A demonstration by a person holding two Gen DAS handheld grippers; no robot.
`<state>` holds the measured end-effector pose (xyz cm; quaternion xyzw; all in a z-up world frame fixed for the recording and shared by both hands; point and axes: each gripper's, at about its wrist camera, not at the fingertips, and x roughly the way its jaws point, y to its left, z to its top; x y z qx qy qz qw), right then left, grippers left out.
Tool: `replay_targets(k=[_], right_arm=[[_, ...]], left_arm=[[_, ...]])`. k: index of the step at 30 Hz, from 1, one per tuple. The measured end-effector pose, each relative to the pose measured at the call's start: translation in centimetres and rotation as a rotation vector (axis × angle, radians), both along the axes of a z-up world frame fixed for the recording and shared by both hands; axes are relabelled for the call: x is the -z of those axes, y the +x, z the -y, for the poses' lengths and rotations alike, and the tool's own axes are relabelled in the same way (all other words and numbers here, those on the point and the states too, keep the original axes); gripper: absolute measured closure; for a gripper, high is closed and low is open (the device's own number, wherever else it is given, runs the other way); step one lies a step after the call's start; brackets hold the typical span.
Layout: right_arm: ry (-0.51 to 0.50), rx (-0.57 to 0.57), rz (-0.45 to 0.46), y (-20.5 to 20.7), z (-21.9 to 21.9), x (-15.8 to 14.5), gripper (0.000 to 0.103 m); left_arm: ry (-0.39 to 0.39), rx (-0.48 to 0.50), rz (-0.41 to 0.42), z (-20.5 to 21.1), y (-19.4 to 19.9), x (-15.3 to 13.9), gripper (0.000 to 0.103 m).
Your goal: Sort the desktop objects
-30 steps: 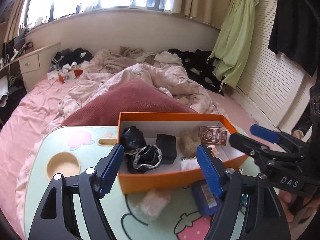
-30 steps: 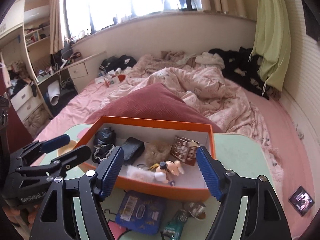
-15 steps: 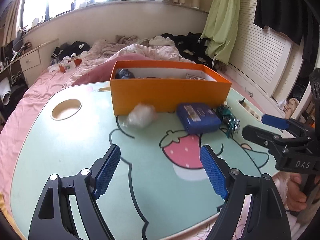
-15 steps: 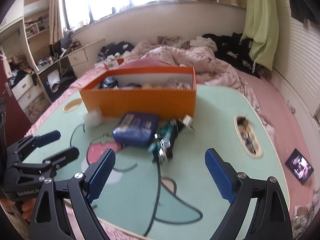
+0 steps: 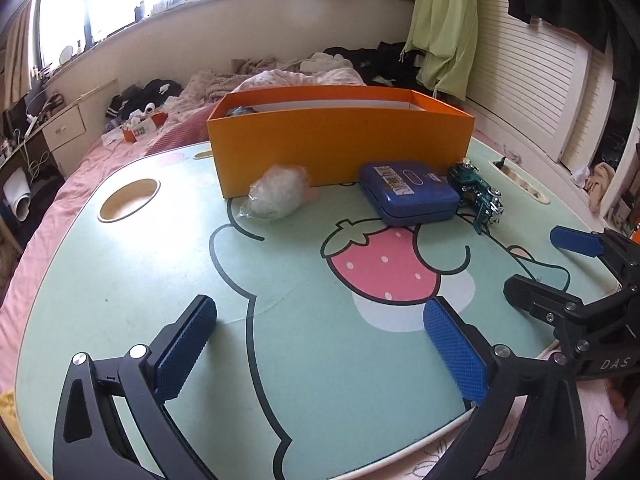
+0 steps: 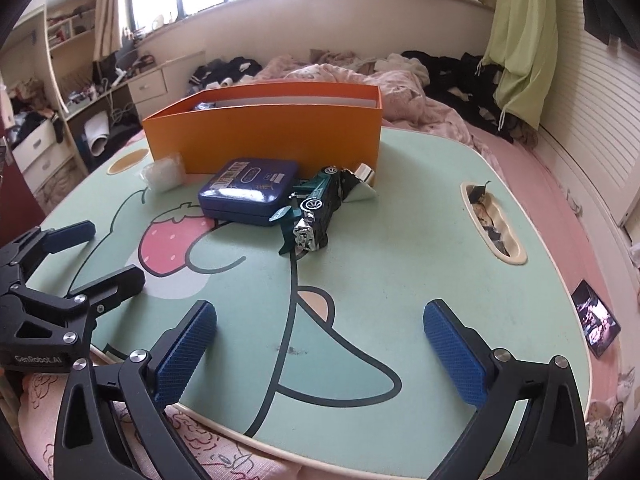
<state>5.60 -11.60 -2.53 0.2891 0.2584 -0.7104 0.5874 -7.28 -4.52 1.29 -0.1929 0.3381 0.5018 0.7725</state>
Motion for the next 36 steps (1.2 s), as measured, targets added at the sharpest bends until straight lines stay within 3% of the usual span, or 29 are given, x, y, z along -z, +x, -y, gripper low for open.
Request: replay_targets(k=[36], right_arm=[[0.002,-0.005,-0.004,0.23,0.13,-0.2,0.0]], left_arm=[[0.004,0.009,0.0,0.33,0.21,0.09,0.0]])
